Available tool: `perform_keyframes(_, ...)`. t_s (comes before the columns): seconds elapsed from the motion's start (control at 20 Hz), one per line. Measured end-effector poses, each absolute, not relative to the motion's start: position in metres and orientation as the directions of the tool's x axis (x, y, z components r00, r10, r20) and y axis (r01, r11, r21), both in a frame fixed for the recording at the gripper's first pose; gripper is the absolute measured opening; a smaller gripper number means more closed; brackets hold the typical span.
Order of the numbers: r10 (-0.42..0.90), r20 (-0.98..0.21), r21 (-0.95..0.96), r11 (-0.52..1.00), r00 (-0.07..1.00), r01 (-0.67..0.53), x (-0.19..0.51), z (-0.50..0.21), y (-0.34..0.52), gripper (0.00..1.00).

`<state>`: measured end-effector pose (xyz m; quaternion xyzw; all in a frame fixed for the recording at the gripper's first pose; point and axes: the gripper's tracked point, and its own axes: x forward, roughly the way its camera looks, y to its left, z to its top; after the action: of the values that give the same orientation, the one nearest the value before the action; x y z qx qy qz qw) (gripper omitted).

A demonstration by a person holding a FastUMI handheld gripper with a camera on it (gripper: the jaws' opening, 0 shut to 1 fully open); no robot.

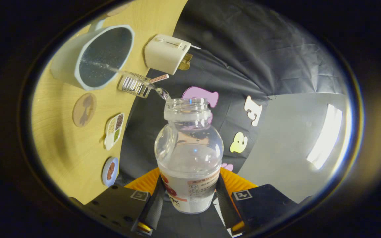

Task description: Take the bottle from table, then pour the juice into the cup, finally place the bottle on the coaster

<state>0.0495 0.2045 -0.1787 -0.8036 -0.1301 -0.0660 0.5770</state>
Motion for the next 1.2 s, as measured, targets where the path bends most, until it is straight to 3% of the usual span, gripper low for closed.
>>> perform_keyframes(1.2, 0.235, 0.235, -0.860, -0.402, 0.943, 0.314, 0.044, -0.180, 0.233, 0.77)
